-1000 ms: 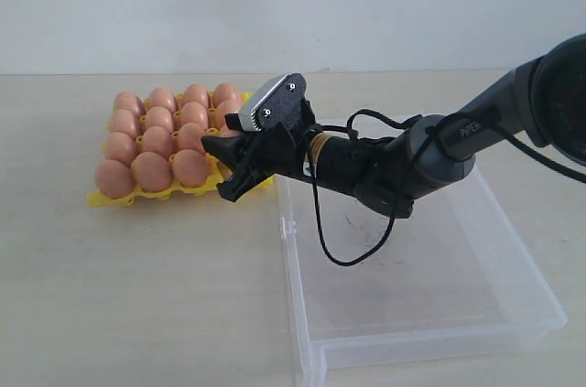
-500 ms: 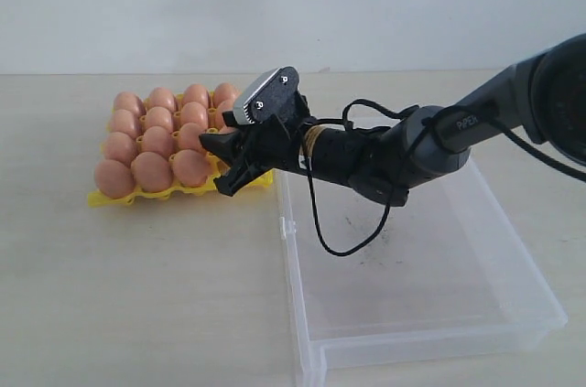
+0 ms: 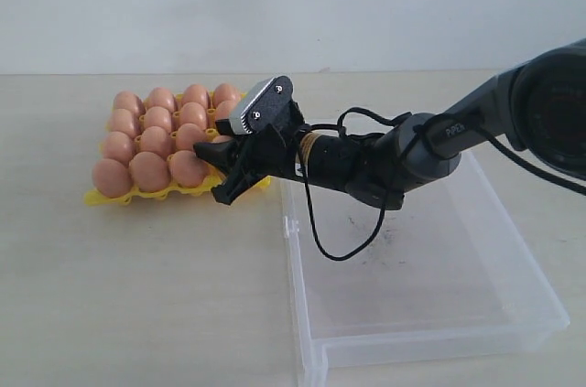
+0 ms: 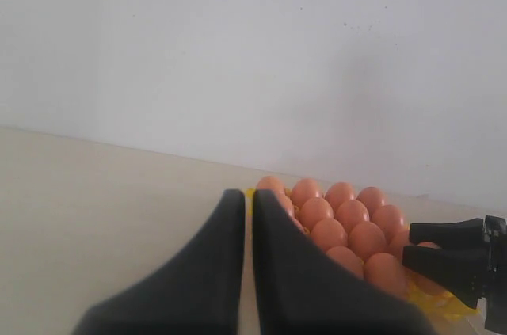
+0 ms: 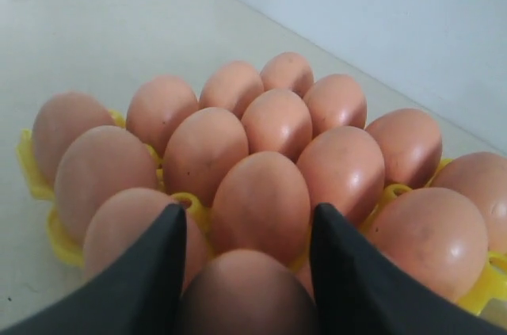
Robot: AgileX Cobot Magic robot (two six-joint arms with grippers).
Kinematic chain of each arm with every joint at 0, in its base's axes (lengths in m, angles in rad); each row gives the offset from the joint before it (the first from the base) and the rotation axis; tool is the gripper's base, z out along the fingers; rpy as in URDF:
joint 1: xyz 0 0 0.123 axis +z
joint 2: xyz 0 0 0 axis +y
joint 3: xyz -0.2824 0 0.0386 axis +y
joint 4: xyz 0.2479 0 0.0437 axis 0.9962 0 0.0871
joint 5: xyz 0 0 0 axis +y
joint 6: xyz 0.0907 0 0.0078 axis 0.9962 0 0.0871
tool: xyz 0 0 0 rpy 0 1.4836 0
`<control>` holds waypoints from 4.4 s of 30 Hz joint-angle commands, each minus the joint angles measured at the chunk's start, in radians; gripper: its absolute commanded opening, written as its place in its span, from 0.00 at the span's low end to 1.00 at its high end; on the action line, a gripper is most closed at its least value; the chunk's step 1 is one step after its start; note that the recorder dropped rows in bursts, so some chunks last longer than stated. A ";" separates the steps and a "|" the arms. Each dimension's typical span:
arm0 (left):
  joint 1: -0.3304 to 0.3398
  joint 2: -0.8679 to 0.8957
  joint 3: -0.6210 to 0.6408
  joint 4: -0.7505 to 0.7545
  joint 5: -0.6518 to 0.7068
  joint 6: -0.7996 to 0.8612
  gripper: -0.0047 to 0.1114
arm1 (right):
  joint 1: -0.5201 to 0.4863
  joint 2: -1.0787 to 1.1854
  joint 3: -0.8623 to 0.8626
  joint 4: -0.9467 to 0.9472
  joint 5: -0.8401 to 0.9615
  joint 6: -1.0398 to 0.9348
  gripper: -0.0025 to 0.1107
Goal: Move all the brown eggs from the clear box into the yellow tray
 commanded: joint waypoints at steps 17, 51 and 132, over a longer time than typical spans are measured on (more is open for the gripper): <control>-0.004 0.004 -0.004 0.000 -0.006 -0.001 0.07 | -0.001 -0.009 0.000 -0.027 0.025 0.068 0.54; -0.004 0.004 -0.004 0.000 -0.006 -0.001 0.07 | -0.001 -0.898 0.263 -0.924 1.358 1.000 0.02; -0.004 0.004 -0.004 0.000 -0.006 -0.001 0.07 | -0.469 -2.214 1.340 0.239 0.529 0.156 0.02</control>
